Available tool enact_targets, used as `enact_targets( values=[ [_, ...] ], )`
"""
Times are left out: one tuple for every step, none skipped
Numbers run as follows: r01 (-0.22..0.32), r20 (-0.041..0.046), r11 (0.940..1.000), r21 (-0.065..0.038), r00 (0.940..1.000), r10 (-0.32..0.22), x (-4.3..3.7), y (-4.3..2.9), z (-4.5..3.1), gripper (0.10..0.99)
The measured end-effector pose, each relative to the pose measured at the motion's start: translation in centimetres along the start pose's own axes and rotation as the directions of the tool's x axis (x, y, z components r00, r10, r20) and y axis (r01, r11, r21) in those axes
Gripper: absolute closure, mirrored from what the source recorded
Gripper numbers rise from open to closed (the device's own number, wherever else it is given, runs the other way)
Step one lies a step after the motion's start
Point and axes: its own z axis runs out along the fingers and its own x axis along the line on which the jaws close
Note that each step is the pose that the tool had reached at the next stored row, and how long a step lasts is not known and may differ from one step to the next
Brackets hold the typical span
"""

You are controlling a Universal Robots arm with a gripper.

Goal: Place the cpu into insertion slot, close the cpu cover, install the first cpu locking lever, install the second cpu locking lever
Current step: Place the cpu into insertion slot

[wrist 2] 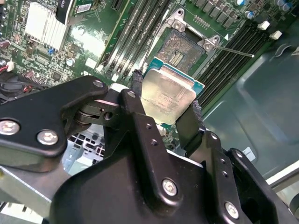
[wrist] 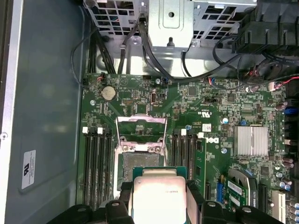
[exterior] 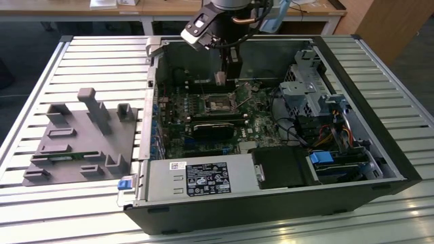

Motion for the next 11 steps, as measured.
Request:
enact_targets(
  values=[
    [0.000, 0.0001, 1.0000, 0.000, 1.0000, 0.000, 0.00, 0.00, 0.07, 0.545],
    [0.000, 0.0001, 1.0000, 0.000, 1.0000, 0.000, 0.00, -0.01, 0.16, 0.545],
    [0.000, 0.0000, 1.0000, 0.000, 1.0000, 0.000, 0.00, -0.02, 0.26, 0.545],
    [0.001, 0.0000, 1.0000, 0.000, 1.0000, -0.001, 0.00, -0.02, 0.36, 0.545],
    [0.001, 0.0000, 1.0000, 0.000, 1.0000, -0.001, 0.00, -0.03, 0.47, 0.545],
    [0.001, 0.0000, 1.0000, 0.000, 1.0000, -0.001, 0.00, -0.04, 0.61, 0.545],
    [0.001, -0.0001, 1.0000, 0.000, 1.0000, -0.001, 0.01, -0.07, 0.75, 0.545],
    [0.001, 0.0000, 1.0000, 0.000, 1.0000, -0.001, 0.01, -0.08, 0.91, 0.545],
    [0.001, 0.0000, 1.0000, 0.000, 1.0000, -0.001, 0.01, -0.10, 1.10, 0.545],
    [0.001, 0.0001, 1.0000, 0.000, 1.0000, -0.001, 0.01, -0.11, 1.27, 0.545],
    [0.001, 0.0001, 1.0000, 0.000, 1.0000, -0.001, 0.03, -0.12, 1.45, 0.545]
  ],
)
